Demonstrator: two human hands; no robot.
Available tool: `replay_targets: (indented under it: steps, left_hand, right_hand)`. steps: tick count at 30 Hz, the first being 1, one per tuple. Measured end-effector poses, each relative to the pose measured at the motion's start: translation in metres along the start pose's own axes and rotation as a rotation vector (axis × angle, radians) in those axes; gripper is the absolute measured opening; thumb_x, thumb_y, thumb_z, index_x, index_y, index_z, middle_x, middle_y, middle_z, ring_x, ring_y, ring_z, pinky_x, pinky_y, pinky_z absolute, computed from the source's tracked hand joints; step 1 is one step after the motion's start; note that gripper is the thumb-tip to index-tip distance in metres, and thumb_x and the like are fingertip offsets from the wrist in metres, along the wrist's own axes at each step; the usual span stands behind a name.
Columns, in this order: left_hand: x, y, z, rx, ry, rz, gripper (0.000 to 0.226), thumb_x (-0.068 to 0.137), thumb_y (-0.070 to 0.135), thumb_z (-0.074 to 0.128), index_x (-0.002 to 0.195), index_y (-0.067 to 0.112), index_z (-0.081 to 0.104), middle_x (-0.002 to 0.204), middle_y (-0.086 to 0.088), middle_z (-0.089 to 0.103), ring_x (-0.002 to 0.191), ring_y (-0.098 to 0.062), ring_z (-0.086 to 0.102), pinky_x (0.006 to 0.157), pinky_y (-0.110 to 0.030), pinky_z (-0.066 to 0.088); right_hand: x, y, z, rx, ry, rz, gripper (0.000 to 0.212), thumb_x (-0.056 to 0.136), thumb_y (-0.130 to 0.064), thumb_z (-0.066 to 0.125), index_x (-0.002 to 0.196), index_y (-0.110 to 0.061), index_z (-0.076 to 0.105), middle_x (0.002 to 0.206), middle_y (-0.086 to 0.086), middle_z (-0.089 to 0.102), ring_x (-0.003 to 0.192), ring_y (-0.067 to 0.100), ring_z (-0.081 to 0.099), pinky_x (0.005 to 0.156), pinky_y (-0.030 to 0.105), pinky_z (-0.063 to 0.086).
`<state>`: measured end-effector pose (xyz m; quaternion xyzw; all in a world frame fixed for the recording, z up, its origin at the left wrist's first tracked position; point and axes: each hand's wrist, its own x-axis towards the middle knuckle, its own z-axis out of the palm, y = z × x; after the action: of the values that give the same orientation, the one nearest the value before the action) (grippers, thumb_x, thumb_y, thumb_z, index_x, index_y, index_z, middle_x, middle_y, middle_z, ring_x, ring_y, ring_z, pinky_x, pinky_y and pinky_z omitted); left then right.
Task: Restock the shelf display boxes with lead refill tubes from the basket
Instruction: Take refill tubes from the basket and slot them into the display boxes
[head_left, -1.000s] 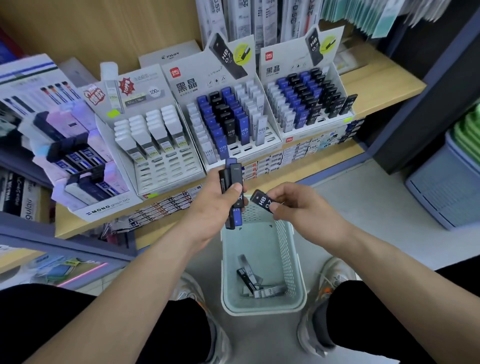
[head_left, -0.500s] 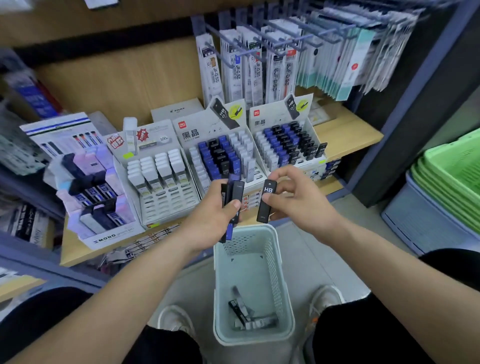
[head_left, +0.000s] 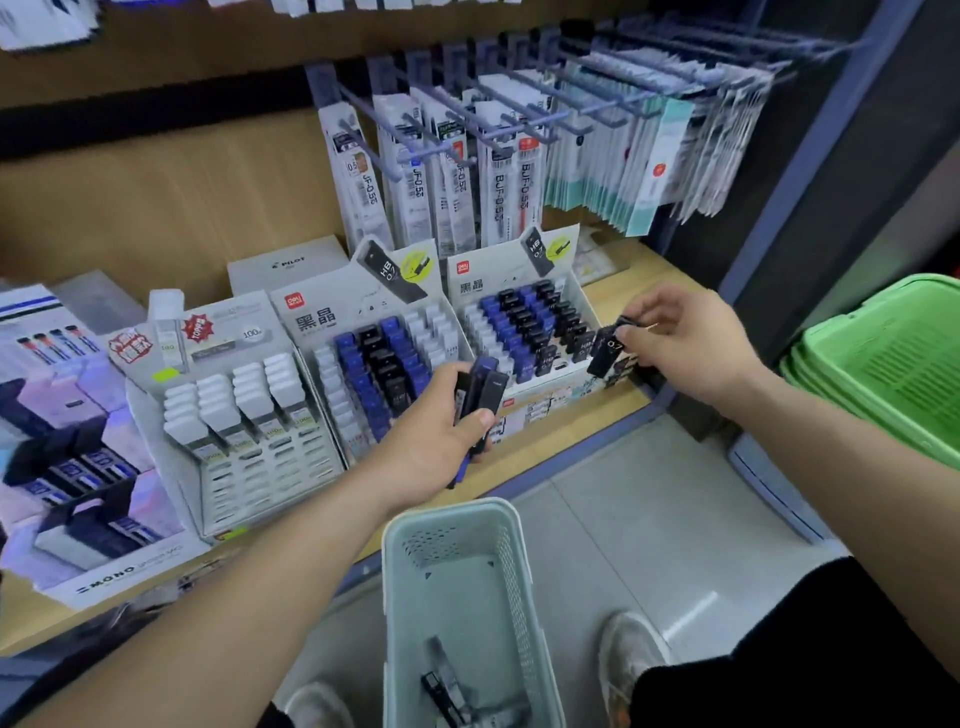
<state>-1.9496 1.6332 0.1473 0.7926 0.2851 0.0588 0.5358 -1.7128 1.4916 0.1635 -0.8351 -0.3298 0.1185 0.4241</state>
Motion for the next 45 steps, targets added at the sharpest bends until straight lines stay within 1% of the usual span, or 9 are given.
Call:
replay_targets:
  steps: [7,12,20,24,29,32,37,41,45]
  left_hand:
    - [0.040,-0.006,0.010,-0.043,0.061,-0.009,0.026,0.105,0.023,0.048,0.128,0.032,0.041,0.084,0.003,0.066,0.068,-0.004,0.060,0.061,-0.031,0.048]
    - [0.052,-0.012,0.017,-0.088,0.055,0.009,0.025,0.104,0.019,0.050,0.126,0.029,0.044,0.104,-0.006,0.065,0.076,-0.006,0.066,0.078,-0.030,0.056]
    - [0.055,-0.018,0.018,-0.215,0.068,0.000,0.027,0.101,0.011,0.054,0.122,0.027,0.050,0.095,-0.008,0.068,0.077,-0.011,0.067,0.070,-0.021,0.054]
    - [0.053,-0.019,0.017,-0.241,0.062,0.016,0.028,0.101,0.011,0.054,0.119,0.033,0.052,0.096,-0.005,0.068,0.081,-0.014,0.070,0.081,-0.029,0.058]
    - [0.051,-0.019,0.016,-0.267,0.076,0.019,0.025,0.101,0.011,0.055,0.117,0.031,0.053,0.091,-0.004,0.070,0.088,-0.023,0.072,0.084,-0.037,0.059]
    - [0.050,-0.019,0.015,-0.281,0.078,0.020,0.025,0.101,0.012,0.055,0.120,0.028,0.052,0.096,-0.004,0.069,0.085,-0.019,0.071,0.083,-0.036,0.058]
    - [0.050,-0.017,0.015,-0.354,0.097,0.015,0.024,0.101,0.008,0.056,0.119,0.023,0.053,0.094,-0.004,0.068,0.078,-0.015,0.071,0.069,-0.024,0.055]
    - [0.047,-0.015,0.014,-0.382,0.091,0.026,0.023,0.100,0.006,0.056,0.119,0.020,0.053,0.092,-0.002,0.066,0.073,-0.011,0.069,0.065,-0.022,0.055]
    - [0.046,-0.018,0.009,-0.377,0.116,0.016,0.024,0.101,0.009,0.056,0.123,0.018,0.052,0.096,-0.003,0.066,0.075,-0.009,0.069,0.069,-0.028,0.058]
  right_hand:
    - [0.064,0.016,0.003,-0.103,0.184,-0.147,0.006,0.092,-0.017,0.070,0.094,-0.020,0.065,0.091,-0.004,0.068,0.078,0.001,0.064,0.067,0.019,0.049]
    - [0.085,0.045,0.024,-0.275,0.003,-0.135,0.010,0.093,-0.011,0.068,0.093,-0.021,0.064,0.092,-0.005,0.064,0.082,0.016,0.066,0.063,0.024,0.042]
    - [0.090,0.058,0.033,-0.354,-0.100,-0.147,0.017,0.094,-0.010,0.065,0.093,-0.027,0.063,0.096,-0.003,0.068,0.087,0.017,0.065,0.073,0.028,0.048]
    - [0.086,0.057,0.032,-0.405,-0.134,-0.177,0.017,0.098,-0.011,0.060,0.101,-0.023,0.071,0.093,-0.006,0.068,0.086,0.013,0.063,0.066,0.017,0.042]
    - [0.077,0.048,0.031,-0.471,-0.124,-0.199,0.019,0.098,-0.020,0.059,0.112,-0.022,0.072,0.111,-0.002,0.068,0.098,0.016,0.061,0.076,0.028,0.043]
    - [0.062,0.019,0.034,-0.327,-0.061,-0.250,0.018,0.097,-0.027,0.061,0.112,-0.024,0.071,0.107,-0.008,0.069,0.096,0.010,0.062,0.079,0.029,0.051]
    - [0.020,-0.032,0.064,0.124,-0.361,-0.197,0.017,0.090,-0.030,0.071,0.105,-0.023,0.069,0.089,-0.004,0.071,0.083,0.017,0.068,0.077,0.031,0.057]
    - [0.015,-0.036,0.080,0.191,-0.389,-0.217,0.018,0.086,-0.017,0.077,0.096,-0.024,0.064,0.083,0.003,0.067,0.076,0.033,0.066,0.078,0.047,0.058]
    - [0.017,-0.038,0.077,0.231,-0.397,-0.225,0.013,0.094,-0.011,0.067,0.103,-0.020,0.068,0.088,0.013,0.065,0.068,0.025,0.065,0.073,0.040,0.060]
